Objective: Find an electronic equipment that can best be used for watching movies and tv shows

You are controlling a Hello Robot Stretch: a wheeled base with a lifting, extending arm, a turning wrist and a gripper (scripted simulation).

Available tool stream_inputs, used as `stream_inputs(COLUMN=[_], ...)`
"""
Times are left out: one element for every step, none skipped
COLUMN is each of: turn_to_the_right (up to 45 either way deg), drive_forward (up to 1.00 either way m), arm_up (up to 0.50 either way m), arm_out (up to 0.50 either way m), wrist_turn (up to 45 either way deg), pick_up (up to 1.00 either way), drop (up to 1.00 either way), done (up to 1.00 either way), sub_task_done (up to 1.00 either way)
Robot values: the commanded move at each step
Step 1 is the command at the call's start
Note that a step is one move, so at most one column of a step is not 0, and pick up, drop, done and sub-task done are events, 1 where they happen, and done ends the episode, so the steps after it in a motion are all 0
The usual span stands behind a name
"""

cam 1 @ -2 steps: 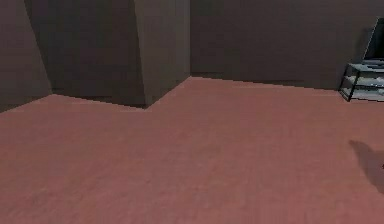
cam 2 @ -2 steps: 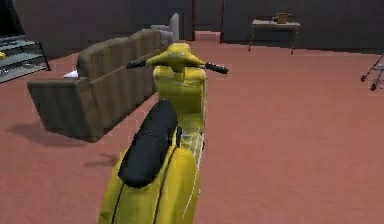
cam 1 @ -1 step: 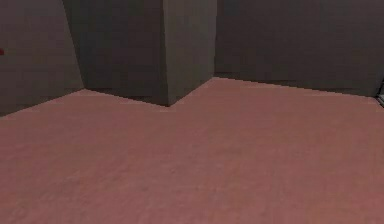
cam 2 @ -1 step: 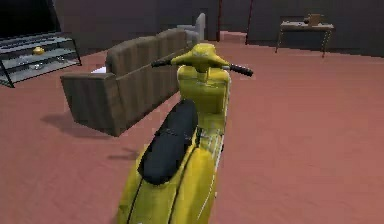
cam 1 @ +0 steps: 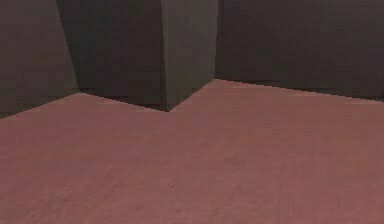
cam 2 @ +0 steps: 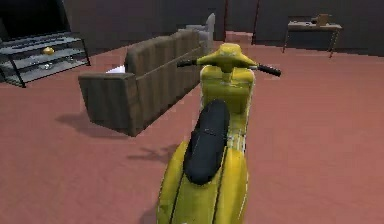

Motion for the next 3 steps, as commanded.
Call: stream_inputs(turn_to_the_right=[24.0, 0.0, 24.0], drive_forward=[0.0, 0.4, 0.0], arm_up=[0.0, 0.0, 0.0], arm_out=[0.0, 0.0, 0.0], wrist_turn=[0.0, 0.0, 0.0], pick_up=[0.0, 0.0, 0.0], drop=[0.0, 0.0, 0.0], done=[0.0, 0.0, 0.0], sub_task_done=[0.0, 0.0, 0.0])
